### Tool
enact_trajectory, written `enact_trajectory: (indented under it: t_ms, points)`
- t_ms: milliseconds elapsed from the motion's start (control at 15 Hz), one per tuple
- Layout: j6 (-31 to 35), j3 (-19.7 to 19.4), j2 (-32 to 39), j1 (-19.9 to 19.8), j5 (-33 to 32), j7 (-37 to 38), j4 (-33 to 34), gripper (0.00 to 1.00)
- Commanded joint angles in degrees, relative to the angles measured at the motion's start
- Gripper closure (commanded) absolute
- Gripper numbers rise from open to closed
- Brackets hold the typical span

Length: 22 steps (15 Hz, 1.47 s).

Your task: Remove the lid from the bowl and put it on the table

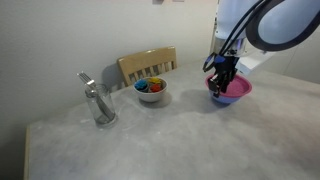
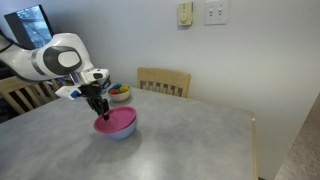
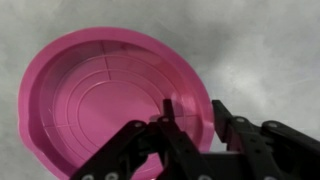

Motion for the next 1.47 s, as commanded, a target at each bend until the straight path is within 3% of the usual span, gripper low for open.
enact_trajectory:
  t_ms: [0,400,1400]
  points:
    - [-0.2,-1.0,0.0,0.8,-0.2,-1.2,0.2,0.82]
    - [-0.4,-1.4,0.0,0.8,-0.4,-1.5,0.7,0.97]
    - [-7.5,-4.9,-3.3,0.8,-11.6,-0.9,3.9,0.97]
